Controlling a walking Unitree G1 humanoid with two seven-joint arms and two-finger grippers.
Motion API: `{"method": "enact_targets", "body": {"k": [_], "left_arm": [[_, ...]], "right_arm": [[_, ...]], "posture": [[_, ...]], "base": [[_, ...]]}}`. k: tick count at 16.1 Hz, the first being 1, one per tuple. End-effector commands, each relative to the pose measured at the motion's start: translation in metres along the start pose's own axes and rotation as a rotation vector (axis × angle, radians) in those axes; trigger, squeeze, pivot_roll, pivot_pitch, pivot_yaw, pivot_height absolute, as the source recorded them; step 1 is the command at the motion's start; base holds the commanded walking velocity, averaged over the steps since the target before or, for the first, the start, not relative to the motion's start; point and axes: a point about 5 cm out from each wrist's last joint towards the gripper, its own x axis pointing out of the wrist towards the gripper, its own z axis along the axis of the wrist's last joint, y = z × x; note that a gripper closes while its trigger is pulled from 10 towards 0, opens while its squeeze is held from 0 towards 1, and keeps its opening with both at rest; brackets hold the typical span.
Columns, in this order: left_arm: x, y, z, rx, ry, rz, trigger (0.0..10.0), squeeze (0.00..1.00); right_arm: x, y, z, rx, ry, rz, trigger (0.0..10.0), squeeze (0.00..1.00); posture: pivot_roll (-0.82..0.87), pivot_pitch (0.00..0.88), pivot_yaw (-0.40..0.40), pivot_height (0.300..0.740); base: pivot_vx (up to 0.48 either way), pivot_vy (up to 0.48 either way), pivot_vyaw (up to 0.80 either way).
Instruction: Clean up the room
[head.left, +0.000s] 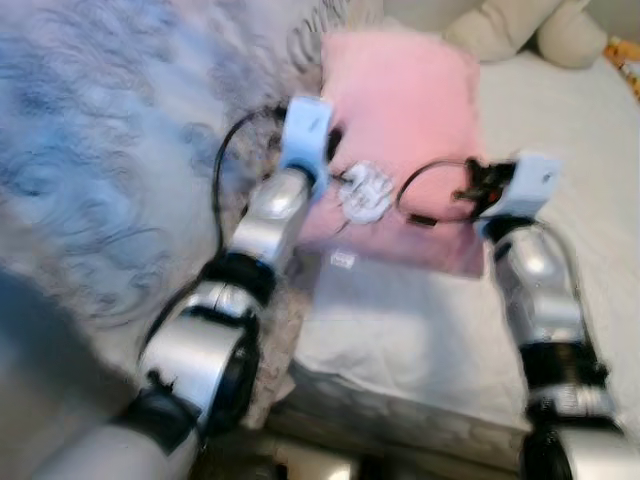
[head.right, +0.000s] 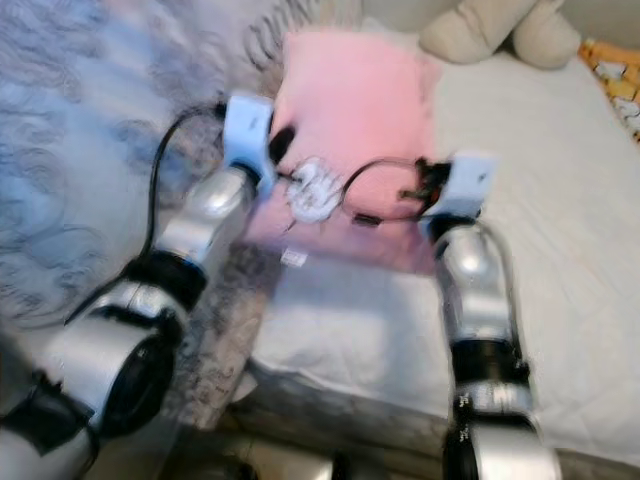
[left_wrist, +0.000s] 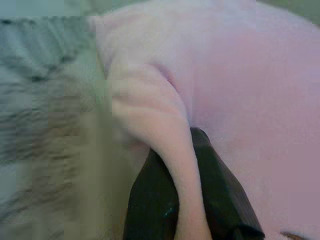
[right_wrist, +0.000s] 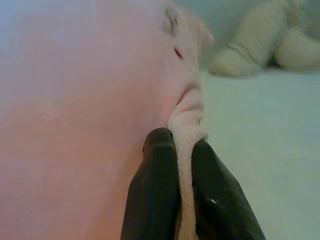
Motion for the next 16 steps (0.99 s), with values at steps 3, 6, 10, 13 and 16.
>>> {"method": "enact_targets", "body": {"k": [3,6,10,13,16], "left_arm": [[0.004,-0.006,-0.002,0.024,0.039,0.010,10.0,0.00],[0.005,-0.014,-0.009,0.062,0.079,0.002,10.0,0.00],[0.003,-0.007,-0.016,0.117,0.115,-0.002,10.0,0.00],[0.001,-0.009,-0.020,0.132,0.118,-0.040,10.0,0.00],[0.002,-0.012,-0.018,0.146,0.101,-0.087,10.0,0.00]], "right_arm": [[0.015,-0.003,-0.011,0.124,0.090,-0.016,10.0,0.00],[0.014,-0.003,-0.030,0.218,0.164,-0.048,10.0,0.00],[0.007,-0.004,-0.059,0.215,0.267,-0.064,10.0,0.00],[0.005,-0.008,-0.063,0.192,0.284,-0.104,10.0,0.00],[0.006,-0.001,-0.066,0.212,0.286,-0.107,10.0,0.00]], "posture": [[0.13,0.194,-0.002,0.740],[0.14,0.259,0.009,0.740],[0.13,0.319,0.020,0.740],[0.12,0.339,0.022,0.740],[0.10,0.347,0.023,0.740]], "base": [[0.000,0.000,0.00],[0.000,0.000,0.00],[0.000,0.000,0.00],[0.000,0.000,0.00],[0.000,0.000,0.00]]}}
